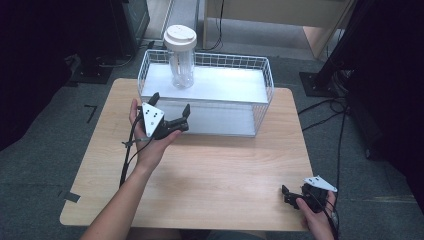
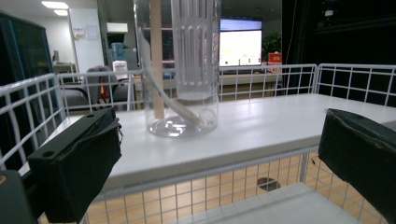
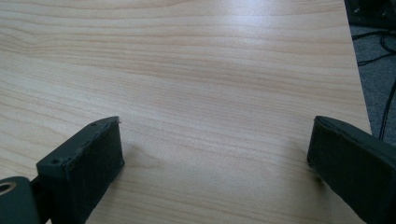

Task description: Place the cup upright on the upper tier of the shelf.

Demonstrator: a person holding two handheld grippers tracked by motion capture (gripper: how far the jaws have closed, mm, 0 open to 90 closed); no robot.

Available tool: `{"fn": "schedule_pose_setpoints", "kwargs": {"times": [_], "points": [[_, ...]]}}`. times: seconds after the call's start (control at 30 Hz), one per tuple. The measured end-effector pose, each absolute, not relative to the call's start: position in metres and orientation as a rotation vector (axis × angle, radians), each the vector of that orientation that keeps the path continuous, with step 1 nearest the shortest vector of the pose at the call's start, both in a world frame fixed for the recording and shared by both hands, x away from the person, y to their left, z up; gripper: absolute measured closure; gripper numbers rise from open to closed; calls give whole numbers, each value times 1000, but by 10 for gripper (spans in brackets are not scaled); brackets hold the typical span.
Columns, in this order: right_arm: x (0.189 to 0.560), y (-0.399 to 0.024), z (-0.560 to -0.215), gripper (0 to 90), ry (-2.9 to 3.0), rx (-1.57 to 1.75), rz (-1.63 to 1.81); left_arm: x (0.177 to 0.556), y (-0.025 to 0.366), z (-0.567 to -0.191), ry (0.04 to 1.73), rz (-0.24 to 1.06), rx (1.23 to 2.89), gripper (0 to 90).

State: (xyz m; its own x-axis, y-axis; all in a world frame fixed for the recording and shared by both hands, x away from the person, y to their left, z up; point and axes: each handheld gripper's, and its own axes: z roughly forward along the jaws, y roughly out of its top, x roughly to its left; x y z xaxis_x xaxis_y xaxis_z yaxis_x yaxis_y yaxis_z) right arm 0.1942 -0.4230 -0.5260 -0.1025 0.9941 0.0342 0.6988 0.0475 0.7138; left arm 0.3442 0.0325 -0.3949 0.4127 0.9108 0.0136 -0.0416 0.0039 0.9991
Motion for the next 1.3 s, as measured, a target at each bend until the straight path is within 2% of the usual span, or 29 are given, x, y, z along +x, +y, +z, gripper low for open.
{"fn": "schedule_pose_setpoints", "kwargs": {"times": [0.47,1.3], "points": [[194,-423,-526,33,1855,1692,812,324,61,-438,927,929,1417,0],[194,-423,-526,33,1851,1697,813,279,113,-508,1127,882,1495,0]]}}
